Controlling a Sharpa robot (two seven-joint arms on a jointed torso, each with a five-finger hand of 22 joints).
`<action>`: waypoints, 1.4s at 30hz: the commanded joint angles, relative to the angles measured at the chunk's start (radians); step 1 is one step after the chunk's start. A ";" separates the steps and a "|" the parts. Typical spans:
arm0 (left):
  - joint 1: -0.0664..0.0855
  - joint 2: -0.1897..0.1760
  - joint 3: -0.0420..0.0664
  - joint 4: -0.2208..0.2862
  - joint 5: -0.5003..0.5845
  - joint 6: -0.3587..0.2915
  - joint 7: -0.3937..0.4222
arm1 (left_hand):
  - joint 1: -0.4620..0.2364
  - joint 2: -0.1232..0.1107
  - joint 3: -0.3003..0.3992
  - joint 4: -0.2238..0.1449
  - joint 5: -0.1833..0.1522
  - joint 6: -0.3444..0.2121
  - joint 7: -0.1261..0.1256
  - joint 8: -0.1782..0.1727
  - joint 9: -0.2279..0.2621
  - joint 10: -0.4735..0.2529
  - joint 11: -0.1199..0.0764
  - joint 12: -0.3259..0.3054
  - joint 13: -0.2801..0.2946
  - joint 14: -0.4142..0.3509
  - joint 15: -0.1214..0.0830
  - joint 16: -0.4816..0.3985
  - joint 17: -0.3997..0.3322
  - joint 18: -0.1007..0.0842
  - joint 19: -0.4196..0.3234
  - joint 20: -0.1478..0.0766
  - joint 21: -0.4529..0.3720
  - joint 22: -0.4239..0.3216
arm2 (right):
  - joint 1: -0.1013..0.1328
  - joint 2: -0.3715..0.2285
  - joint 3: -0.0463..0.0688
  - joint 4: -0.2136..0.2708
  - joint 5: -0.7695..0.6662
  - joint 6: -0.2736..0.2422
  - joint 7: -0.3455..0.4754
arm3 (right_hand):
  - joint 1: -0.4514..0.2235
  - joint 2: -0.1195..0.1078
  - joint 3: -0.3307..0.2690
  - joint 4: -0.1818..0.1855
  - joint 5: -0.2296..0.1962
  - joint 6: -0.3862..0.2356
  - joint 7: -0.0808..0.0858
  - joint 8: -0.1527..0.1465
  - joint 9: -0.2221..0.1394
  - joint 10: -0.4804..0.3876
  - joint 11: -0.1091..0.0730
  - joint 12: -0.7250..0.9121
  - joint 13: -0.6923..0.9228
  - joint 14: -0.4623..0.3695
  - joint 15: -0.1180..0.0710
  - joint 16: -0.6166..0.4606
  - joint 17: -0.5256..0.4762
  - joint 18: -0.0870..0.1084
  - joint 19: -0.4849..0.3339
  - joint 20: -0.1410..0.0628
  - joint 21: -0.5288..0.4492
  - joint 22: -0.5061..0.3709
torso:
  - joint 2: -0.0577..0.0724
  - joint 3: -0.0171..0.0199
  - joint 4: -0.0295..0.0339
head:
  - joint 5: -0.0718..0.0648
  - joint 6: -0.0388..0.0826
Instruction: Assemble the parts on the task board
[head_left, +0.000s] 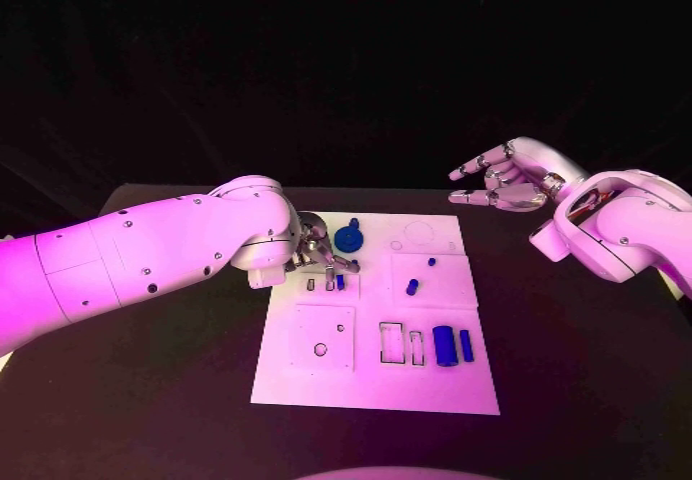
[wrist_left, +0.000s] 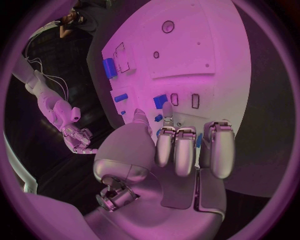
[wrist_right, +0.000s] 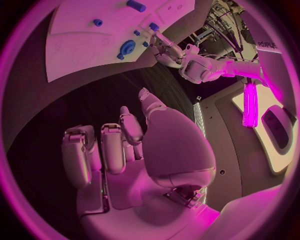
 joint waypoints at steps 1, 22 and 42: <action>0.002 0.006 0.000 -0.001 -0.012 0.052 -0.124 | 0.008 -0.001 -0.001 0.008 0.004 0.000 -0.008 0.005 0.003 0.027 -0.008 -0.005 0.154 0.103 -0.008 0.003 0.263 -0.005 0.059 -0.007 0.000 0.132 | 0.000 0.002 0.000 -0.001 -0.002 0.010 -0.002 | 0.008 0.001 -0.007 0.001 0.006 0.001 -0.001 0.001 0.002 -0.010 0.000 -0.003 0.010 0.060 0.004 -0.005 0.065 0.003 0.055 0.005 -0.006 0.199 | 0.001 -0.0001 0.0007 | -0.001 0.000; 0.001 0.031 -0.004 -0.022 -0.017 0.092 -0.130 | 0.075 0.006 0.091 -0.015 0.013 -0.035 -0.017 0.049 0.065 0.027 -0.017 -0.007 0.154 0.103 -0.017 0.003 0.263 -0.006 0.060 -0.017 -0.001 0.134 | 0.000 0.007 0.000 -0.004 -0.003 0.018 -0.003 | 0.007 0.001 -0.010 0.002 0.009 0.001 -0.001 0.001 0.002 -0.012 0.000 -0.007 0.007 0.059 0.004 -0.008 0.061 0.003 0.053 0.005 -0.008 0.195 | 0.000 -0.0001 0.0007 | 0.002 -0.009; 0.000 0.053 -0.005 -0.054 -0.021 0.107 -0.133 | 0.073 -0.009 0.134 -0.010 0.013 -0.038 -0.018 0.055 0.078 0.027 -0.019 -0.008 0.154 0.103 -0.019 0.003 0.263 -0.006 0.060 -0.018 -0.001 0.135 | 0.000 0.010 0.000 0.000 -0.002 0.031 -0.007 | 0.006 0.001 -0.010 0.003 0.010 0.001 -0.001 0.001 0.002 -0.012 0.000 -0.007 0.007 0.059 0.004 -0.009 0.060 0.003 0.053 0.005 -0.008 0.195 | 0.001 -0.0004 0.0005 | 0.004 -0.017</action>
